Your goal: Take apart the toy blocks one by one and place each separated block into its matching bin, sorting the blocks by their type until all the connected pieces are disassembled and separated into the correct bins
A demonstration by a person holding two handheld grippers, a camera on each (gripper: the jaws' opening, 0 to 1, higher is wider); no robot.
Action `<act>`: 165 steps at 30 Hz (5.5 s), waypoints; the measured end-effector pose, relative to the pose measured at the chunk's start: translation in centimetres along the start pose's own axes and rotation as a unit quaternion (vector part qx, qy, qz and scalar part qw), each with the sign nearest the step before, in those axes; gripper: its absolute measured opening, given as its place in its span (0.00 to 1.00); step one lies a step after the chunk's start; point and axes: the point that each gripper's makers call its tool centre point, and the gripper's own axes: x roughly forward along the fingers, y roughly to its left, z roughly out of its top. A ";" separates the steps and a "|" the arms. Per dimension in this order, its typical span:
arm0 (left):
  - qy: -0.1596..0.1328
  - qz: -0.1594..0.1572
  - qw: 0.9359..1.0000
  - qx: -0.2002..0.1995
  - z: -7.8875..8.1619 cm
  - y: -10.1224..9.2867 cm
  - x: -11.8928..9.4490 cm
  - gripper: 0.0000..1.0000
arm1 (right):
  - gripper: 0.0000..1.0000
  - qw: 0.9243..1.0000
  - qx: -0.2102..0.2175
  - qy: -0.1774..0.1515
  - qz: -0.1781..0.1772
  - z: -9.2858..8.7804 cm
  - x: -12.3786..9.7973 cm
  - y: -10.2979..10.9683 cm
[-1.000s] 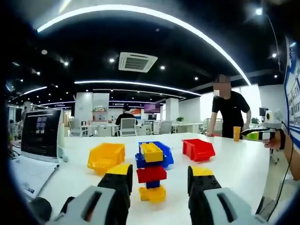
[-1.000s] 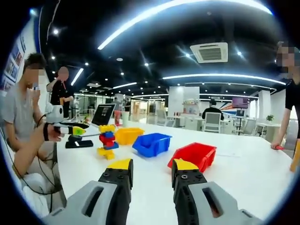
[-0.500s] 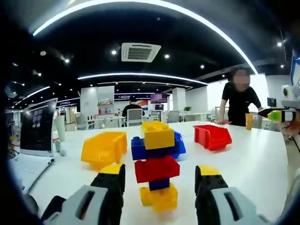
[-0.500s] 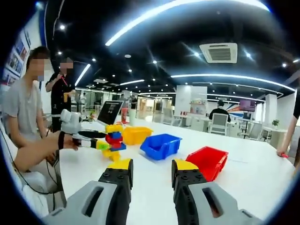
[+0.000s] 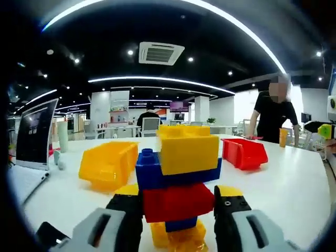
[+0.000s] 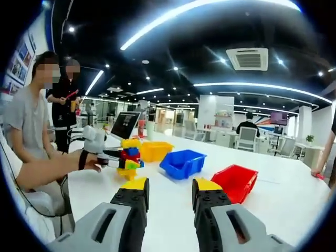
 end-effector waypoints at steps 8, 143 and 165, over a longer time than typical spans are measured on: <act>-0.005 -0.046 0.999 0.004 -0.1 -3.7 -1.4 0.52 | 0.34 1.000 -0.002 -0.003 0.009 0.4 0.3 0.7; -0.012 -0.187 0.981 0.049 -2.5 -9.7 -7.1 0.43 | 0.48 0.978 0.147 0.073 0.130 8.8 30.3 9.8; -0.029 -0.167 0.985 0.007 -2.6 -7.1 -6.8 0.37 | 0.49 0.986 0.007 0.159 0.048 0.8 44.5 9.2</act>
